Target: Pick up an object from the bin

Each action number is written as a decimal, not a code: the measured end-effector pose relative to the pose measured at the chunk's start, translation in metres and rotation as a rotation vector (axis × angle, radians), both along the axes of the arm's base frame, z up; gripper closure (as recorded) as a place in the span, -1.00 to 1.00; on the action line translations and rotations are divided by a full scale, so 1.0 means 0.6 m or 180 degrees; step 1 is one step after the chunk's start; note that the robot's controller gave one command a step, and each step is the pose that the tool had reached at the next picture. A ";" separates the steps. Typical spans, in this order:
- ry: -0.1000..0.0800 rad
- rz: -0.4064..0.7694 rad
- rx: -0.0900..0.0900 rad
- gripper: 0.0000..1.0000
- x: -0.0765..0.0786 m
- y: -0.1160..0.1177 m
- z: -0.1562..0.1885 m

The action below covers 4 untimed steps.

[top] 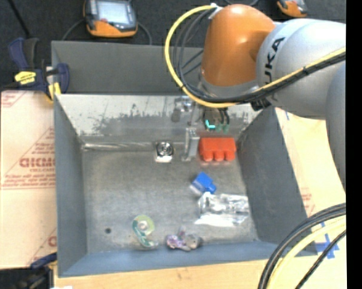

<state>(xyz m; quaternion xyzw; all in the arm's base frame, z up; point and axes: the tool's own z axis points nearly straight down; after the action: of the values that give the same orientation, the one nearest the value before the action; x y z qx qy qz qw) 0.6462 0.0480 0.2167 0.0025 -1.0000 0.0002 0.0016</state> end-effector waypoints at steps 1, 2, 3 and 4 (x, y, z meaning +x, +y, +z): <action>0.0013 -0.0242 0.0004 -1.00 -0.221 0.022 -0.099; 0.0000 0.0747 0.0006 -1.00 -0.242 0.135 -0.216; -0.0026 0.0966 -0.0002 -1.00 -0.199 0.098 -0.245; -0.0068 0.1300 0.0005 -1.00 -0.272 0.144 -0.240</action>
Offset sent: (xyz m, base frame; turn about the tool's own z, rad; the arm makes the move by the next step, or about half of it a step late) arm -0.1297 0.0130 -0.0573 0.0793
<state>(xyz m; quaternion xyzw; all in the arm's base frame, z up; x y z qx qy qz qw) 0.4828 0.1345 0.0728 0.2052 -0.9787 -0.0003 -0.0091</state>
